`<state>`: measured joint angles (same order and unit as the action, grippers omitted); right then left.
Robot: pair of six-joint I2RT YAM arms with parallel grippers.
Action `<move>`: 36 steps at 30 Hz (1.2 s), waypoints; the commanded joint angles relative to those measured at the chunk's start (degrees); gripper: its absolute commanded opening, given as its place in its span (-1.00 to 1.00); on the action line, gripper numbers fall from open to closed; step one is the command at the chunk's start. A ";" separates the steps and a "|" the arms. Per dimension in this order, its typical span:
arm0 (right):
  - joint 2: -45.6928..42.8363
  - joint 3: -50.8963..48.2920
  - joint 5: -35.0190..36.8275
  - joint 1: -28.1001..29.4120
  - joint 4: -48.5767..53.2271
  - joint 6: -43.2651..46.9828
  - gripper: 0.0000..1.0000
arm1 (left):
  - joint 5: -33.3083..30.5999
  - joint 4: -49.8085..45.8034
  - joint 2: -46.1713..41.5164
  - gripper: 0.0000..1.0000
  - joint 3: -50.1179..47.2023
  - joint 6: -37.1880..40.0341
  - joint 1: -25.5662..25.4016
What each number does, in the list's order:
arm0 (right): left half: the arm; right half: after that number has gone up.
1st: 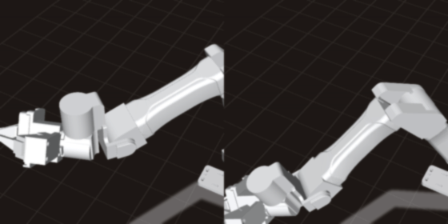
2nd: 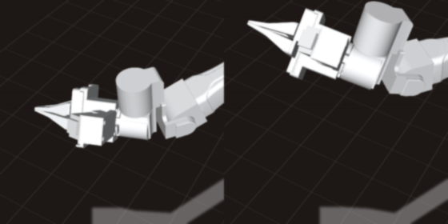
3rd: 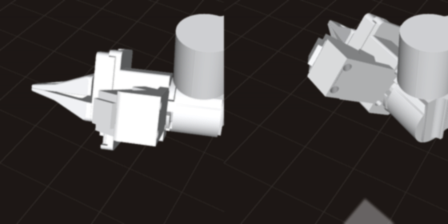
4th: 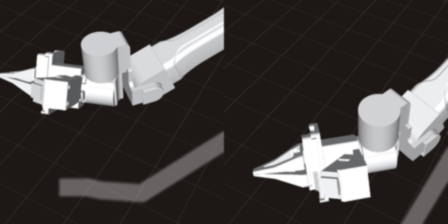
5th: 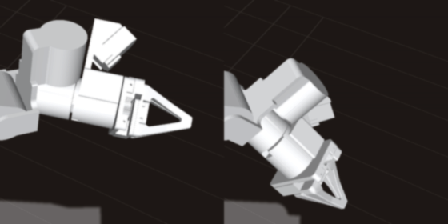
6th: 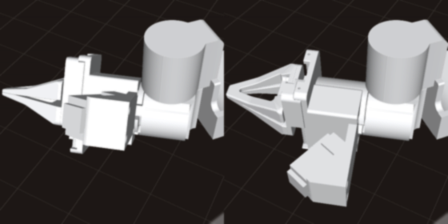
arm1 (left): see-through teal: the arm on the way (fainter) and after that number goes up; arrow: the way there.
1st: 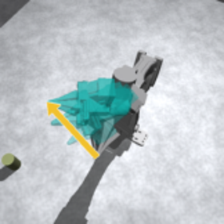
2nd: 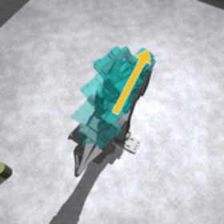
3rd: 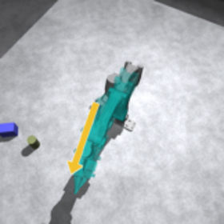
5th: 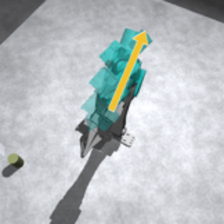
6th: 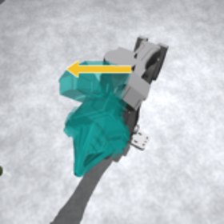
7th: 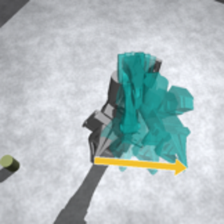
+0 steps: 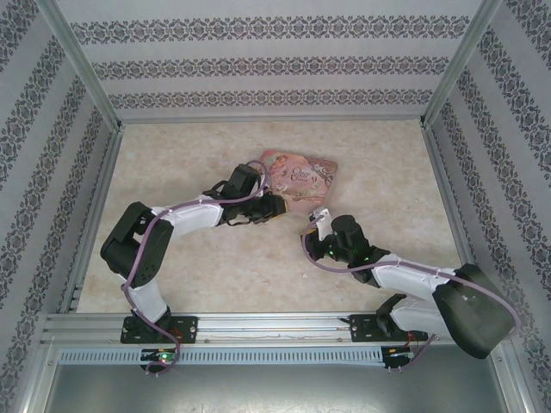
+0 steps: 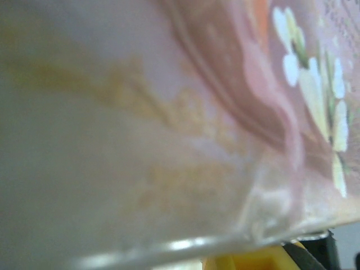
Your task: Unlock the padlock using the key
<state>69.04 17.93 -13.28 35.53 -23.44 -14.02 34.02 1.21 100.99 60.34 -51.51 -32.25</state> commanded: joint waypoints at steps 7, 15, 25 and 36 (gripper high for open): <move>5.41 5.43 0.01 0.64 -6.96 3.10 -1.00 | 5.41 -5.54 -1.85 -0.59 4.95 -1.14 -0.19; 8.81 6.94 0.75 0.48 -9.73 3.47 -1.00 | 5.44 -7.38 -1.68 -0.59 6.37 -1.58 0.08; 9.97 7.77 2.47 -0.27 -10.90 3.56 -1.00 | 5.96 -7.12 -1.87 -0.59 6.14 -2.46 0.39; 10.21 8.35 1.99 -1.12 -11.45 3.29 -1.00 | 6.28 -6.79 -1.76 -0.59 6.18 -2.98 0.32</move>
<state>79.02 24.71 -11.79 35.14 -32.82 -11.55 37.06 -5.85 100.88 64.79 -53.01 -32.14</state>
